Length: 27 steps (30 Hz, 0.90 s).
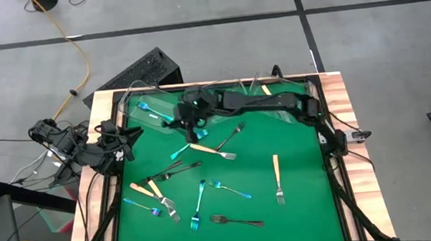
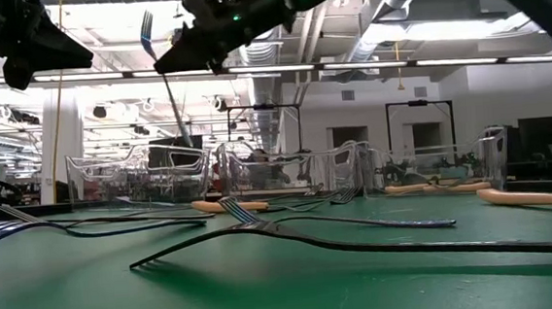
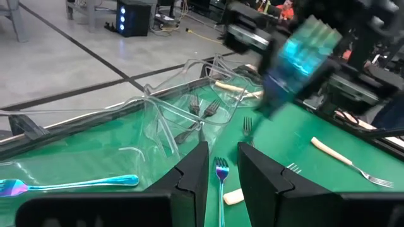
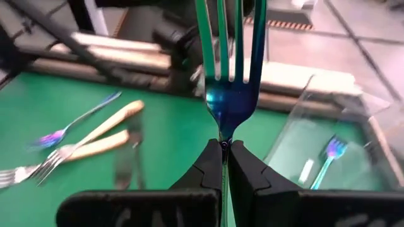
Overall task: Sort silverware by color (type)
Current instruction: Put the blue fork into the left transparent bin
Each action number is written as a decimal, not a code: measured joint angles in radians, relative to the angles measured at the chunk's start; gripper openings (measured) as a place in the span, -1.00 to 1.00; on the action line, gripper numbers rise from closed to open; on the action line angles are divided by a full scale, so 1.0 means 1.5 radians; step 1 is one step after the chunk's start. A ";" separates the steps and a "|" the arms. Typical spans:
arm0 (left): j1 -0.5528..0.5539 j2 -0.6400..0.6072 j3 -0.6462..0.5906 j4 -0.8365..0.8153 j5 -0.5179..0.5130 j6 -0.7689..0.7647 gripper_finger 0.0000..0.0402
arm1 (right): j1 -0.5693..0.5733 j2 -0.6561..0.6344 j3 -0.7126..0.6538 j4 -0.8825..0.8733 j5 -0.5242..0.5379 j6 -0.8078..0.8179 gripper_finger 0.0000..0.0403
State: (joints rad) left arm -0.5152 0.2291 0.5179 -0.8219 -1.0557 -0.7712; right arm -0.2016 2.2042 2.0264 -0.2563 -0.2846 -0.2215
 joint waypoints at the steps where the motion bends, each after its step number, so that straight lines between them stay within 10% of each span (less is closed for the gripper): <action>1: 0.000 0.000 0.000 0.000 0.000 0.000 -0.66 | -0.006 0.016 0.026 0.001 -0.003 0.000 -0.86; 11: 0.000 0.000 0.000 0.000 -0.001 0.000 -0.66 | -0.050 0.142 0.215 0.007 -0.003 -0.010 -0.86; 27: 0.000 0.000 0.000 0.000 -0.022 -0.001 -0.66 | -0.094 0.194 0.214 0.078 0.111 0.059 -0.86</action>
State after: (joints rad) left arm -0.5152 0.2291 0.5179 -0.8214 -1.0886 -0.7720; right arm -0.3423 2.4954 2.3478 -0.1389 -0.1176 -0.1327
